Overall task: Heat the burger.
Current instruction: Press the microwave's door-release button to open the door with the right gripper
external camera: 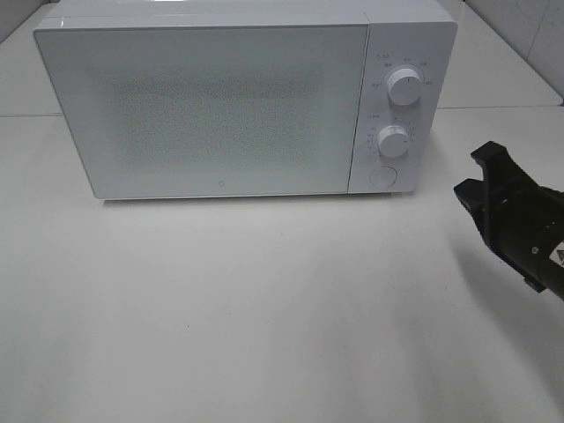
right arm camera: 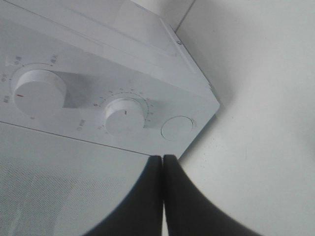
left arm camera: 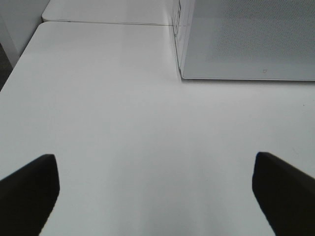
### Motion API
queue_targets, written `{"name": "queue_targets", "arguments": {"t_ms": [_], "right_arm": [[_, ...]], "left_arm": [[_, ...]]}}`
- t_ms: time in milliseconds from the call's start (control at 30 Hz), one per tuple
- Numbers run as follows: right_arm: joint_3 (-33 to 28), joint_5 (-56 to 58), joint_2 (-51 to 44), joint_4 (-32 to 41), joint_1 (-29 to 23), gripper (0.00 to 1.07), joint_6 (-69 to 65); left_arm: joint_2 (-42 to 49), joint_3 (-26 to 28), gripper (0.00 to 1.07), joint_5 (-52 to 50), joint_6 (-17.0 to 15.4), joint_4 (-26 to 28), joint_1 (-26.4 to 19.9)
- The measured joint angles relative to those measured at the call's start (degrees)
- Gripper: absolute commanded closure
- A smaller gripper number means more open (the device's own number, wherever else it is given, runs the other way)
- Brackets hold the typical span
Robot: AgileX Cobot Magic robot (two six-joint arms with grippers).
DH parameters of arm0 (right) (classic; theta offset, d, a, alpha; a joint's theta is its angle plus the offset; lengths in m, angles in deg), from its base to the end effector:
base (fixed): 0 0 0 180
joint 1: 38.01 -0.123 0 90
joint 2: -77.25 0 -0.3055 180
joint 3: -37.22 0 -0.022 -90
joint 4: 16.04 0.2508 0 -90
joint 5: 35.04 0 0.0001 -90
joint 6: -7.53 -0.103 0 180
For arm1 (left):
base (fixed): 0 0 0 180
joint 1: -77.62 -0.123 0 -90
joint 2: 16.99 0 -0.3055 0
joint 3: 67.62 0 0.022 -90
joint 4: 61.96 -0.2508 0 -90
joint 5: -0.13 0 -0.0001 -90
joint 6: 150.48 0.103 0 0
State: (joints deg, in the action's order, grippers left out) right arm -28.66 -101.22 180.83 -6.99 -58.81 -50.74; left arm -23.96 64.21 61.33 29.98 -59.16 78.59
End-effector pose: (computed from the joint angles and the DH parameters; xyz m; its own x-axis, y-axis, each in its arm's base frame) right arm 0.2280 0.0708 0.1534 -0.2977 0.8212 -0.4869 0.0895 0.5318 0.8421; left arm -0.0179 -0.0041 0.2758 -0.4440 -0.0080 -0.8960 0.0484 0.9983 -0.0329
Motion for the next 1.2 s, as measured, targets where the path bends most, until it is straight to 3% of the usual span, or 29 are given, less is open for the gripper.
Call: {"name": "queue_targets", "arguments": {"t_ms": [567,1200], "right_arm": [[13.0,4.1,13.3,2.3,-1.4,1.07,-19.6],[24.3,13.5,18.3,7.8,-4.1,1.07,-24.2]], "left_arm": [[0.0,0.0,0.06,0.0,0.0,0.0,0.0],[0.0,0.0,0.06,0.0,0.0,0.0,0.0]]}}
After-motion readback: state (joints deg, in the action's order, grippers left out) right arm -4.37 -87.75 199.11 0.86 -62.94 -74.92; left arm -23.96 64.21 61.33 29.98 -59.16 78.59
